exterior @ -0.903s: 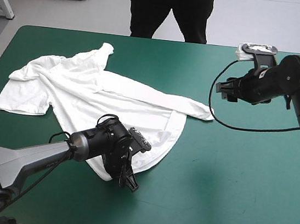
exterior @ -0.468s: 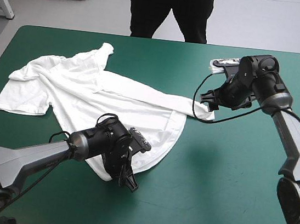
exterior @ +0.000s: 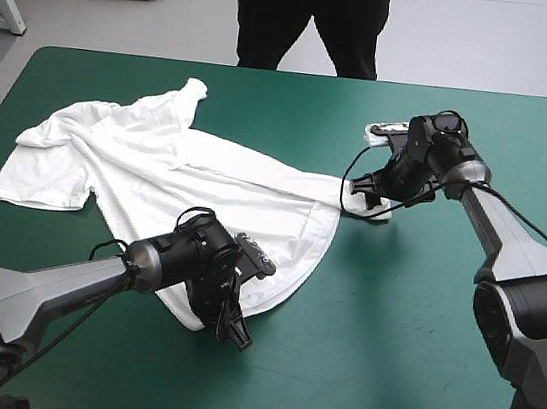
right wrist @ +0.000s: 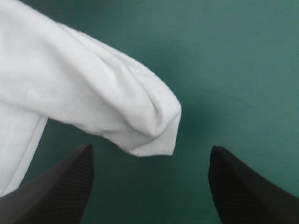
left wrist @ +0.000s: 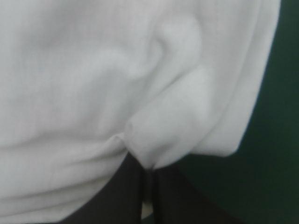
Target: Fold the cloth
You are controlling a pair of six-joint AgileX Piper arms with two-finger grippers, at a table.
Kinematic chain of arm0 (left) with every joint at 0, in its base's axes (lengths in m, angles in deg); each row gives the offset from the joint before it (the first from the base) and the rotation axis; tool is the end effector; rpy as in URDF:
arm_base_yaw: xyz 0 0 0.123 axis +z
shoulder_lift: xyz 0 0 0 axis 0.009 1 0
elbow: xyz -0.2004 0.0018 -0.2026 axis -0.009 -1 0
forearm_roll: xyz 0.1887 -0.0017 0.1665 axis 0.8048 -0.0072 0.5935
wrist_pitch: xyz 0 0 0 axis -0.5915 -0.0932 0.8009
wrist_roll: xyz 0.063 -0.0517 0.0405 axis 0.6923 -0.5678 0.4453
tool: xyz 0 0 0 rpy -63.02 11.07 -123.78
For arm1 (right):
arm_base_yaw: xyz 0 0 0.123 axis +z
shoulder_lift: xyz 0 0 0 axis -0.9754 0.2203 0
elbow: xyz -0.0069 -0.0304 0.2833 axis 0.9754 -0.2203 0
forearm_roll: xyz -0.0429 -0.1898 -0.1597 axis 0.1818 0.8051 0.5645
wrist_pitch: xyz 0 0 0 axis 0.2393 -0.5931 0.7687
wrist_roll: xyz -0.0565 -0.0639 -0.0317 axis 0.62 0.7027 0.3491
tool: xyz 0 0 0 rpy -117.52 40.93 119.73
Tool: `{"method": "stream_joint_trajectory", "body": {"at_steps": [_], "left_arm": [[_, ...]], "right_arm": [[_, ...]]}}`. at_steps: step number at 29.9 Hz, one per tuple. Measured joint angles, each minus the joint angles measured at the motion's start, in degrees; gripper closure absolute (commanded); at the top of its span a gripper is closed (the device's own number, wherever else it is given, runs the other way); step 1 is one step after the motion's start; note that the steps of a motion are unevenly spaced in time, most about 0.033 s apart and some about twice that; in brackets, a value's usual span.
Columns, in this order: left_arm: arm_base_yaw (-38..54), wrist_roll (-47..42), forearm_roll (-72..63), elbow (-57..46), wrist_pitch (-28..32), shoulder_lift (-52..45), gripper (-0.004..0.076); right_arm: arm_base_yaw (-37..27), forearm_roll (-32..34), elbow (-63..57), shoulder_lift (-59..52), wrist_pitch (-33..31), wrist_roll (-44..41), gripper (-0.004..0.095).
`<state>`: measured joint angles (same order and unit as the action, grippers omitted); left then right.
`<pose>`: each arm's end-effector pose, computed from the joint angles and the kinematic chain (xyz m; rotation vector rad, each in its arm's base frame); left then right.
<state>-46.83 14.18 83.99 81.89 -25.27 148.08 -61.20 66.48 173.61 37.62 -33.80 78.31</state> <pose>0.1978 -0.2154 0.2045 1.2540 2.8726 -0.0141 0.4091 0.1211 0.2594 -0.3572 2.8171 0.1162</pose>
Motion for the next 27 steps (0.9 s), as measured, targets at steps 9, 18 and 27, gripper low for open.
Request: {"method": "stream_joint_trajectory", "body": {"at_steps": [9,18,27], "left_arm": [[0.0,0.0,0.0,0.0,-0.1,0.0,0.0733],[0.0,0.0,-0.1,0.0,0.0,0.0,0.0733],[0.0,-0.6,1.6,2.0,-2.0,0.2,0.0733]], "right_arm": [[0.0,0.0,5.1,6.4,-0.2,-1.5,0.026],[-0.2,0.4,6.1,9.2,-2.8,-2.4,0.0746],[-0.2,-2.7,7.8,9.5,-6.6,-2.4,0.0925]]}}
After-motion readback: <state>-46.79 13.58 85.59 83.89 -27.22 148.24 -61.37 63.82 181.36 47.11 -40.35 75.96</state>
